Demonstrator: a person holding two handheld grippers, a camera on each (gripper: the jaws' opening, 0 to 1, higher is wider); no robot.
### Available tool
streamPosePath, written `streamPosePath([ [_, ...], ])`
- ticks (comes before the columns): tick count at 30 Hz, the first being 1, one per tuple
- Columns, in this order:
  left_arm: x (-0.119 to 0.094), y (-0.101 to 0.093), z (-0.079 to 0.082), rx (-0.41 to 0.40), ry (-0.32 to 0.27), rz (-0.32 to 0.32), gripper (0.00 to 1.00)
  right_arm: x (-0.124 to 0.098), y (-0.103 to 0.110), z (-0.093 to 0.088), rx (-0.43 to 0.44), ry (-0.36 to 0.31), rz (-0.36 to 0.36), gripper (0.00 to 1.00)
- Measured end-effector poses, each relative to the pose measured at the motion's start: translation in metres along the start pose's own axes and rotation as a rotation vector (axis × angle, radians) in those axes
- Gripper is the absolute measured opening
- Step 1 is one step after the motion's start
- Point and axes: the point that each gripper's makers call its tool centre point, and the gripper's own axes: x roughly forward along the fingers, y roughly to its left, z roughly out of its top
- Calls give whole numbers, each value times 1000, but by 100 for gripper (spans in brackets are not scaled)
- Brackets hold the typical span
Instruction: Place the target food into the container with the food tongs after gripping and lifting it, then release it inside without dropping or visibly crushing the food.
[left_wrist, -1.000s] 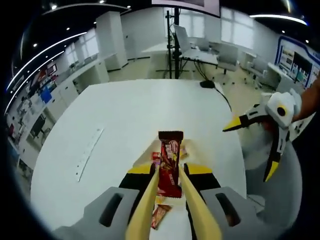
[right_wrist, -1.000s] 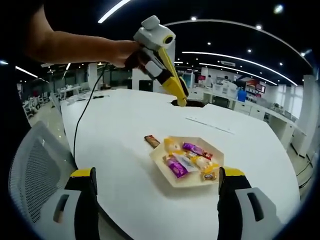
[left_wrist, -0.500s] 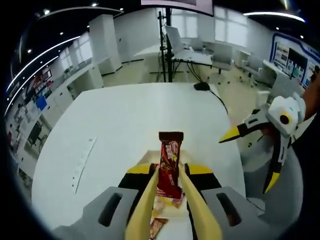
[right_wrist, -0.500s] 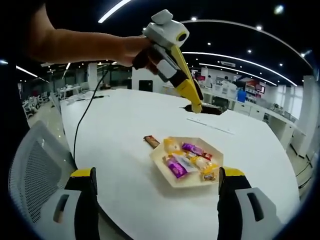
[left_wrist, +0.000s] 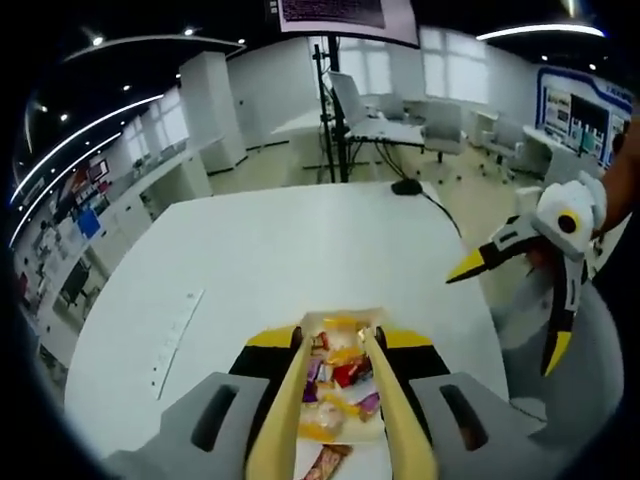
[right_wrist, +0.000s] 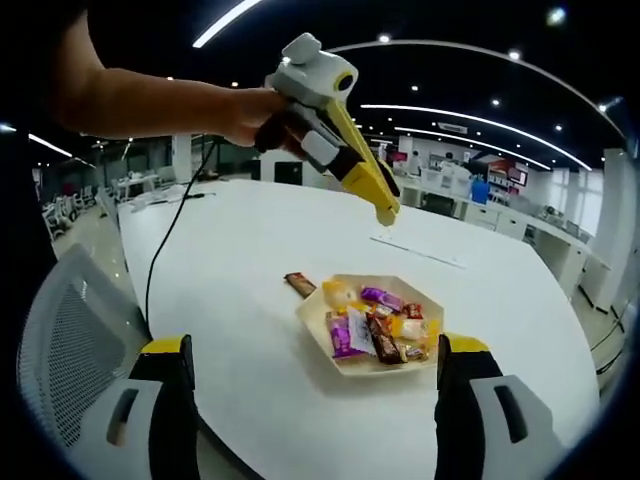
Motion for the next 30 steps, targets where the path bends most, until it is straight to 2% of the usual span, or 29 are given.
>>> streamPosePath([
  [4,-5,2,-2,-29,-25,-7,26,0,0,0,-1,-1,-1,99],
  [9,-9,4,-4,-28,-41,-9,26,0,0,0,1,2,-1,99],
  [17,-10,6,-6,-23,-41,-7,26,-1,-1,0,2,0,-9,99],
  [30,-22,16,-27,-28,-39,3,26,0,-2,0,1,0,-11,99],
])
